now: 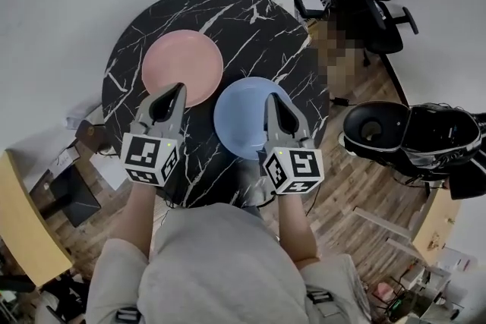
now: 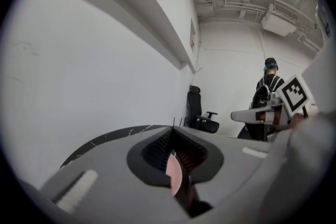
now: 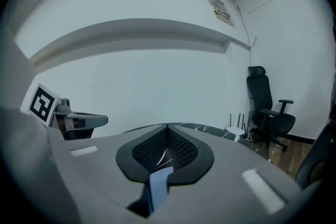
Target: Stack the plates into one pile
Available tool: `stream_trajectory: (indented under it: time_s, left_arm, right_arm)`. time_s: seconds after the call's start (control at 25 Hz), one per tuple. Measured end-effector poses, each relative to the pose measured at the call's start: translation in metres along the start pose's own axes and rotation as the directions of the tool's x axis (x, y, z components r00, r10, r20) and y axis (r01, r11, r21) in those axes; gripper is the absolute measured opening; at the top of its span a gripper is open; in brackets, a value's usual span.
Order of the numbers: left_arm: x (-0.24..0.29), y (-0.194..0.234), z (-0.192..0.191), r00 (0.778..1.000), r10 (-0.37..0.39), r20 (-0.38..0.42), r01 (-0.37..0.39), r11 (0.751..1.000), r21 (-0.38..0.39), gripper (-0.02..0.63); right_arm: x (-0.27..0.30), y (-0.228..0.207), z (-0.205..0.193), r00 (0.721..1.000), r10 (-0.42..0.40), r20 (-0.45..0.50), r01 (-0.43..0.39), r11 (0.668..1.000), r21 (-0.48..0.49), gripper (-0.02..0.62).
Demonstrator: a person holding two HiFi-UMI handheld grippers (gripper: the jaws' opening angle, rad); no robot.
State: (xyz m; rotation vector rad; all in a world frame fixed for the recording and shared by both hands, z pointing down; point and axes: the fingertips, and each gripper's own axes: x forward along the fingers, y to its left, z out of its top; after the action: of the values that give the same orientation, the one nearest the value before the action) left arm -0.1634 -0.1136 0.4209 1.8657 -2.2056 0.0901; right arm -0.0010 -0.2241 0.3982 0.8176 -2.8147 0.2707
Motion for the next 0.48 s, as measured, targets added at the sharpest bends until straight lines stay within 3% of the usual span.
stream_trajectory:
  time_s: [0.2, 0.48]
  left_arm:
    - [-0.007, 0.014, 0.029, 0.994, 0.036, 0.102, -0.041, 0.998, 0.052, 0.058]
    - [-0.006, 0.037, 0.051, 0.984, 0.09, 0.154, -0.102, 0.992, 0.073, 0.06]
  right_arm:
    - [0.015, 0.019, 0.019, 0.995, 0.062, 0.072, -0.06, 0.998, -0.029, 0.003]
    - [0.031, 0.034, 0.034, 0.987, 0.104, 0.125, -0.098, 0.994, -0.046, 0.003]
